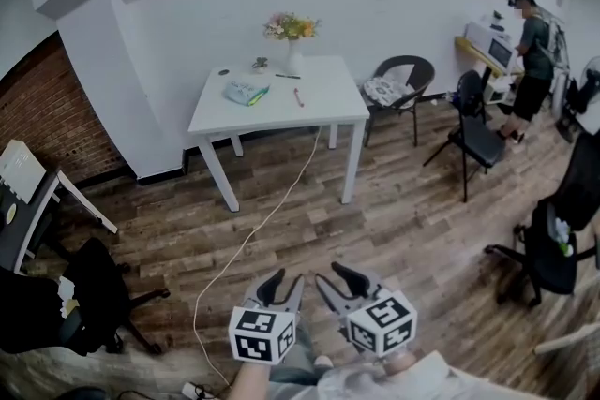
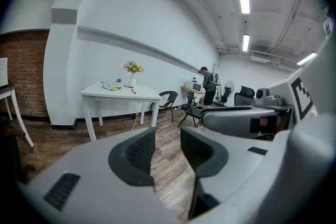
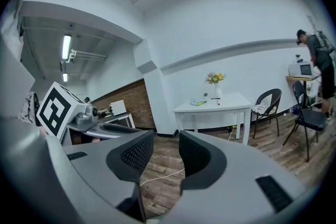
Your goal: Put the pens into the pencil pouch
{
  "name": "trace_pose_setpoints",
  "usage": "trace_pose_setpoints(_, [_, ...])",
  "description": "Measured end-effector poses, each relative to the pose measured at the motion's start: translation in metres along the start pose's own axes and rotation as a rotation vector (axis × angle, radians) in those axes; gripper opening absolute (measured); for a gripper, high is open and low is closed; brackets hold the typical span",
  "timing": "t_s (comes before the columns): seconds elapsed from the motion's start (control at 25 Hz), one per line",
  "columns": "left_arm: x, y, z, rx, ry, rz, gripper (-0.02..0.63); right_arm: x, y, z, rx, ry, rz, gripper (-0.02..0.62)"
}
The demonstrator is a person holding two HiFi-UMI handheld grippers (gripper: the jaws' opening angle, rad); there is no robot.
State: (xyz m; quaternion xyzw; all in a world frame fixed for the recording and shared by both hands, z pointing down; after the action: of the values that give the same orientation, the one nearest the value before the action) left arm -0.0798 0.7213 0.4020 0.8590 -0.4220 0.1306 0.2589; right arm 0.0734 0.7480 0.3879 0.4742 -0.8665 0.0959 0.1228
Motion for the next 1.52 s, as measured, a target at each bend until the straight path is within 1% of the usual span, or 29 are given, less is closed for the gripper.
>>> trace_pose_setpoints(0.24, [0.034,0.03,0.02,-0.005,0.009,-0.02,0.13,0.04,-0.022,0.009,-0.004,0.002,-0.019,0.13])
trace_pose_setpoints(0.4, [0.062,0.059,0.047,0.001,0.008,-0.035,0.13,0.082,-0.044,0.022,0.002,0.012,-0.038,0.13])
trace_pose_setpoints(0.6, [0.098,0.1,0.08,0.001,0.032,-0.051,0.13,0.138,-0.068,0.044,0.004,0.028,-0.062,0.13])
trace_pose_setpoints(0.96, [0.155,0.16,0.138,0.032,0.04,-0.102,0.13,0.219,-0.11,0.072,0.02,0.025,-0.119,0.13])
trace_pose_setpoints(1.12, [0.17,0.178,0.151,0.046,0.047,-0.102,0.13,0.241,-0.121,0.076,0.044,0.027,-0.144,0.129])
trace_pose_setpoints(1.52, [0.192,0.207,0.164,0.02,0.057,-0.098,0.13,0.269,-0.133,0.075,0.062,0.068,-0.136,0.13])
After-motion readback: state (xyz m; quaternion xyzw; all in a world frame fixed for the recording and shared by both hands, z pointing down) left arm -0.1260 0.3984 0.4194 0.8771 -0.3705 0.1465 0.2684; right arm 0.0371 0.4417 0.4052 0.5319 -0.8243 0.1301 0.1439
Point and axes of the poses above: the fingertips, and each gripper's own axes: x forward along the fingers, y to its left, z out of its top, the point moved 8 cm from there along -x, backward along the fingers, and after that the axes turned 10 degrees about -x, right-handed, at the moved point
